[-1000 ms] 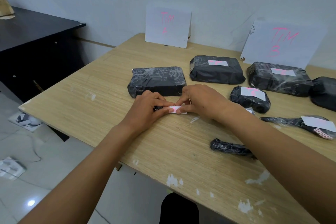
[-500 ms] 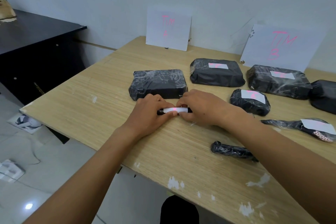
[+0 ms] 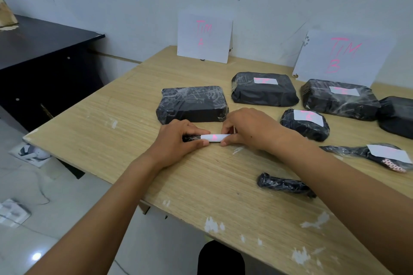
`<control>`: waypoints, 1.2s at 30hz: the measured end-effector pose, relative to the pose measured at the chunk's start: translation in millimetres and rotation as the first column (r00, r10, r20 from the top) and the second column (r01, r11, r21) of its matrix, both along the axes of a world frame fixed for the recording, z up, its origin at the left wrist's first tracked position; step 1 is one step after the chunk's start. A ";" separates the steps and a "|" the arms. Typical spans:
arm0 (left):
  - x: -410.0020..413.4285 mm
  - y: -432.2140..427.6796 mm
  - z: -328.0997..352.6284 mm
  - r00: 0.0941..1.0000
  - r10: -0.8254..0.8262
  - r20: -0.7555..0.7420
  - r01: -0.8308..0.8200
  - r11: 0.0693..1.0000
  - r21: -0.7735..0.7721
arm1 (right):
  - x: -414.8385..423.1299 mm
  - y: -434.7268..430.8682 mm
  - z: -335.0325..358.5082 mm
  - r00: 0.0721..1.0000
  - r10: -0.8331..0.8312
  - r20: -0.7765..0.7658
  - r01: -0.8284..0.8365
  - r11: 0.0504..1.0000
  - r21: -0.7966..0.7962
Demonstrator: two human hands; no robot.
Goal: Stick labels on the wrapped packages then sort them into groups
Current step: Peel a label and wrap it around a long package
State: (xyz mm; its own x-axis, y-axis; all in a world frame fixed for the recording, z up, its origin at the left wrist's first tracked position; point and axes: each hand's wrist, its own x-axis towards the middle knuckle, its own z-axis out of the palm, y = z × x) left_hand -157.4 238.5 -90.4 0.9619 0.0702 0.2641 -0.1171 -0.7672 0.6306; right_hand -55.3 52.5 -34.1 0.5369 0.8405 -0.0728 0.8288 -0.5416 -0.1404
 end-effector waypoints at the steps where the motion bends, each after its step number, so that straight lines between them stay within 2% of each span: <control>1: 1.1 -0.8 1.5 1.000 -0.008 -0.011 0.008 1.000 -0.013 | 0.1 0.6 -0.2 1.000 -0.004 0.012 0.004 1.000 0.004; 8: 1.8 -14.9 6.3 1.000 0.023 0.016 -0.024 1.000 0.018 | -5.6 -0.8 -5.0 0.996 0.041 0.076 -0.043 0.999 0.028; 11: -1.1 -17.1 4.8 0.997 0.042 0.058 -0.048 0.995 0.091 | -11.2 -0.5 -7.6 0.993 0.058 0.107 -0.065 0.996 0.068; 17: -4.9 -14.8 1.3 0.993 0.042 0.113 -0.071 0.961 0.266 | -14.3 1.2 -8.2 0.982 0.070 0.173 -0.072 0.997 0.006; 22: -4.2 -9.3 5.2 0.997 0.031 0.069 -0.052 0.944 0.326 | -12.9 -1.9 -3.6 0.990 0.042 0.135 -0.036 0.998 -0.048; 32: -5.8 -6.3 10.2 0.996 0.076 0.036 -0.084 0.932 0.352 | -10.9 -10.8 4.2 0.995 -0.001 0.102 0.012 0.994 -0.105; 36: -2.9 -19.6 9.6 0.995 0.057 0.076 -0.075 0.961 0.266 | -15.7 -9.9 4.4 0.995 -0.011 0.103 0.021 0.996 -0.089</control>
State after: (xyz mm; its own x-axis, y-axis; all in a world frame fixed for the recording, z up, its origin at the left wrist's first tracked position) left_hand -160.3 218.9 -80.8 0.9370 0.0506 0.3456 -0.0955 -0.9147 0.3928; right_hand -71.0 42.6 -29.7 0.5587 0.8243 -0.0916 0.8275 -0.5614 -0.0049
